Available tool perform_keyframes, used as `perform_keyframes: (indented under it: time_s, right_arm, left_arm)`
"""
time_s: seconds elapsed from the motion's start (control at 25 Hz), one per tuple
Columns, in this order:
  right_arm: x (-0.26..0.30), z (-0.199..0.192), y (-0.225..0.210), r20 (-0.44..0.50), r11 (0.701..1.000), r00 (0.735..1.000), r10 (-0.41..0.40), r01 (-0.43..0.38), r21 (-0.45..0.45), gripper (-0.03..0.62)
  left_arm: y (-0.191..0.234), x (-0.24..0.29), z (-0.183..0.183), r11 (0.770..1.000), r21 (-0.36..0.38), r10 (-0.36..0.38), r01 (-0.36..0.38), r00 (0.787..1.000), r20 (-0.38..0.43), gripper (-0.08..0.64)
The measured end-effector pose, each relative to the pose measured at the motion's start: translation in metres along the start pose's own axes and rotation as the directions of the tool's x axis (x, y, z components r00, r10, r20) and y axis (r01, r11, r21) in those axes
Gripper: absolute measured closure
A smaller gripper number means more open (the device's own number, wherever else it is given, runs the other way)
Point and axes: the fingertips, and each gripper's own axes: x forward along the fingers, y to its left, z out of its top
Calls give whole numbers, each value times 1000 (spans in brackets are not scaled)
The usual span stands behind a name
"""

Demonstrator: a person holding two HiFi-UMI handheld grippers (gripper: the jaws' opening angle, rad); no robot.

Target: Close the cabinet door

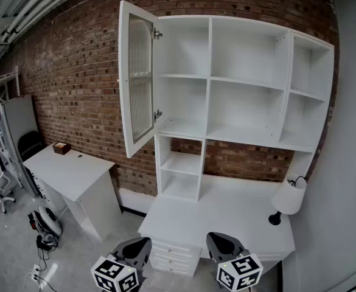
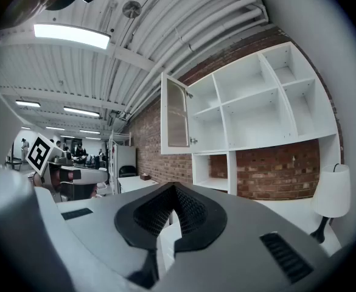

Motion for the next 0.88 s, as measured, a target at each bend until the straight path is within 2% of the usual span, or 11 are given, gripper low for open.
perform_keyframes:
  time_s: [0.44, 0.88]
  right_arm:
    - [2, -1, -1, 2, 1000, 1000, -1, 1, -5, 566]
    - [-1, 3, -9, 20, 999, 1000, 2, -3, 33, 566]
  left_arm:
    - [-1, 4, -1, 1000, 2, -1, 1, 1000, -1, 552]
    - [-7, 8, 2, 1000, 7, 3, -3, 1000, -9, 552]
